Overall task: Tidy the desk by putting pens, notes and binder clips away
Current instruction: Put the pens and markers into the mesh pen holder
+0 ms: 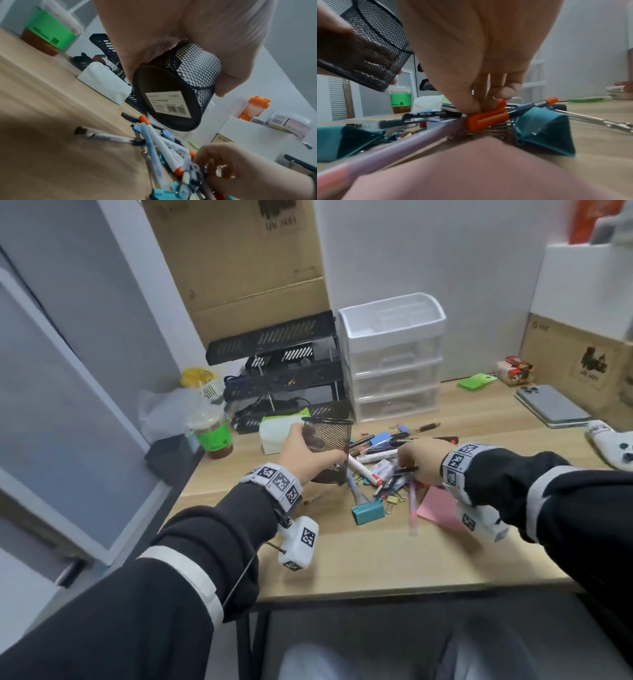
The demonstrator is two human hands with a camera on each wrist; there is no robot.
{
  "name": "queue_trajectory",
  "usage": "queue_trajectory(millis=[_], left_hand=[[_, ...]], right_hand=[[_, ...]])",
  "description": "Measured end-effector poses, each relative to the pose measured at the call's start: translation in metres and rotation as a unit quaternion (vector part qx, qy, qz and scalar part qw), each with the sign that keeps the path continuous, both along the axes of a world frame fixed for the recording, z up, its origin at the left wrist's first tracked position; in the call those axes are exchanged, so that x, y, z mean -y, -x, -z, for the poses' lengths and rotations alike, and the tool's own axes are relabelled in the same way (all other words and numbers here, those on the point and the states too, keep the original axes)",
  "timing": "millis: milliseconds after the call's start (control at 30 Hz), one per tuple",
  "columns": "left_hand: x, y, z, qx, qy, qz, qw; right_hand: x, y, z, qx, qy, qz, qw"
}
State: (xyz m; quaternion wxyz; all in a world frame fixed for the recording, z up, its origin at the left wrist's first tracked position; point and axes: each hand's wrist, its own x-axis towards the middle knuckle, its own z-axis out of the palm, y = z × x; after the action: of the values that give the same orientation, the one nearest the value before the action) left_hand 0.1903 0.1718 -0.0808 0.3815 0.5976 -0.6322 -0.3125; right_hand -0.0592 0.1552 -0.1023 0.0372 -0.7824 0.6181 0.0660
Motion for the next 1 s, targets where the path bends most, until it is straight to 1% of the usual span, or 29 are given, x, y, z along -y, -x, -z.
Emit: queue_trajectory(millis=[100,167,233,333,367,400,433,533,600,733,900,1000], left_hand=[[0.003,0.005,0.004,0.001,-0.007,-0.001,1.0],[0.007,0.009,0.003,0.004,-0.01,0.001,1.0],[0.012,0.013,-0.002,0.014,-0.01,0.006,1.0],[0.02,0.019,-0.004,0.016,-0.011,0.015,1.0],[0.021,0.02,-0.003,0.018,-0.013,0.016,1.0],[0.023,0.022,-0.003,0.021,-0.017,0.017,0.999],[0.024,0.025,-0.002,0.024,-0.02,0.021,0.999],[0.024,0.034,0.001,0.031,-0.021,0.028,0.999],[0.024,0.039,0.004,0.029,-0.023,0.03,0.999],[0.024,0.048,0.007,0.024,-0.023,0.022,0.999],[0.021,0.054,0.006,0.041,-0.025,0.031,0.998],[0.019,0.056,0.006,0.036,-0.029,0.028,0.999]], right_hand=[[0.008,-0.002,-0.004,-0.015,0.0,-0.034,0.999],[0.015,0.001,-0.008,0.008,0.021,-0.047,0.999],[0.022,0.005,-0.013,0.087,0.051,-0.051,0.994],[0.026,0.01,-0.028,0.226,0.097,-0.05,0.968],[0.028,0.011,-0.034,0.25,0.11,-0.041,0.961],[0.029,0.015,-0.038,0.256,0.112,-0.035,0.96],[0.03,0.019,-0.041,0.247,0.099,-0.031,0.963],[0.023,0.035,-0.038,0.137,0.007,-0.021,0.99],[0.016,0.042,-0.031,0.092,-0.041,-0.019,0.995],[0.01,0.043,-0.017,0.023,-0.055,-0.04,0.997],[0.014,0.041,-0.001,0.014,-0.057,-0.038,0.998],[0.018,0.042,-0.006,0.037,-0.004,-0.047,0.998]])
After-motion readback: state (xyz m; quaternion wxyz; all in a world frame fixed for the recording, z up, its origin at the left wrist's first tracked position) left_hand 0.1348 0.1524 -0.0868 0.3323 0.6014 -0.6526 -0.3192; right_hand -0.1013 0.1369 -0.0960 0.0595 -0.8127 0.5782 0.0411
